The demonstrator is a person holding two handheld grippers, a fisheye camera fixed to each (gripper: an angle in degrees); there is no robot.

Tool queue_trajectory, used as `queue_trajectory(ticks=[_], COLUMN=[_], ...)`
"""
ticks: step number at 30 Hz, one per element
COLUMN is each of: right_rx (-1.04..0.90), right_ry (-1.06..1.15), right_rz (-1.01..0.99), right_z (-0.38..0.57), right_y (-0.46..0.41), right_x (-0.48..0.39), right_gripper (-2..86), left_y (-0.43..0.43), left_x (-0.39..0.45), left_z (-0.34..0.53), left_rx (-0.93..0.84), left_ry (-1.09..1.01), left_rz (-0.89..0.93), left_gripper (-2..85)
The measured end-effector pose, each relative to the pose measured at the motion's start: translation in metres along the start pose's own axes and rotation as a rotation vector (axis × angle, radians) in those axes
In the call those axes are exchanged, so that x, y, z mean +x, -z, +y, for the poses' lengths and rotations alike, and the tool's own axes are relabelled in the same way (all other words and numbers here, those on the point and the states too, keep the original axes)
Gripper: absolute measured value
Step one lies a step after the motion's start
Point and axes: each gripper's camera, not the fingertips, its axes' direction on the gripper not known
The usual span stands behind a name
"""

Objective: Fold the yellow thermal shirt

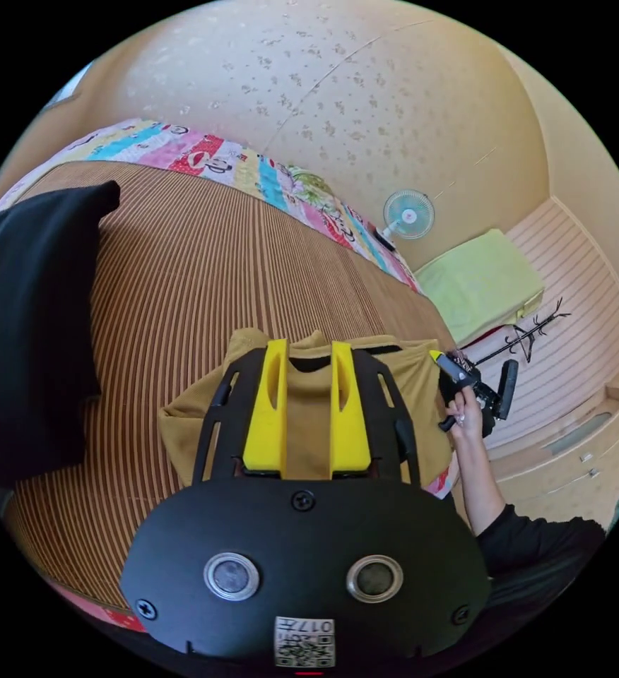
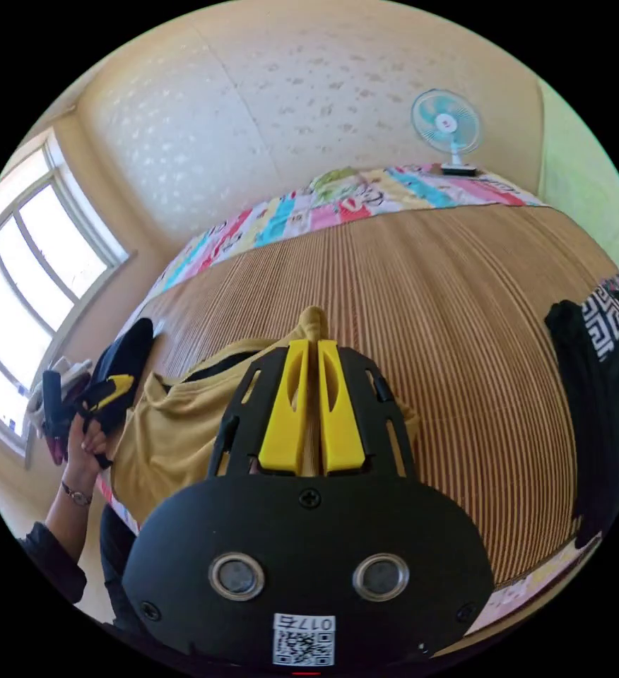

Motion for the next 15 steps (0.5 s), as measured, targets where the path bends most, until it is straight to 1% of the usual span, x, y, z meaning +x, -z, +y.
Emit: queue_trajectory(ticks=[1, 2, 3, 4, 5, 7, 9, 11, 13, 15], right_rx=[0.079, 0.108, 0.098, 0.023, -0.101, -0.223, -0.139, -0.021, 0.031, 0.051], right_ry=[-0.033, -0.052, -0.059, -0.069, -0.084, -0.099, -0.104, -0.042, 0.012, 0.069], right_rz=[0.036, 0.076, 0.098, 0.161, 0.224, 0.231, 0.21, 0.166, 0.147, 0.14], right_z=[0.001, 0.0, -0.002, -0.008, -0.011, -0.014, -0.013, -0.003, 0.016, 0.046], right_y=[0.008, 0.003, -0.006, -0.034, -0.073, -0.104, -0.08, -0.031, 0.004, 0.029], right_x=[0.005, 0.009, 0.012, 0.017, 0.023, 0.027, 0.02, -0.001, -0.02, -0.038], right_gripper=[3.8, 3.9, 4.1, 4.4, 5.2, 6.7, 8.5, 9.9, 10.2, 9.9], left_y=[-0.018, -0.027, -0.042, -0.042, -0.037, 0.003, 0.038, 0.067, 0.089, 0.091], left_x=[-0.012, -0.02, -0.036, -0.049, -0.053, -0.053, -0.045, -0.044, -0.057, -0.068], left_z=[-0.002, -0.002, -0.003, 0.0, 0.002, 0.019, 0.043, 0.076, 0.134, 0.176], left_rx=[-0.048, -0.078, -0.115, -0.099, -0.075, 0.047, 0.098, 0.103, 0.088, 0.063], left_ry=[0.048, 0.077, 0.124, 0.159, 0.168, 0.14, 0.081, 0.073, 0.165, 0.258], left_rz=[-0.043, -0.06, -0.061, -0.031, -0.014, -0.008, -0.041, -0.039, 0.028, 0.074], left_gripper=[8.9, 8.8, 8.2, 7.3, 7.5, 9.7, 11.0, 12.7, 15.9, 17.0])
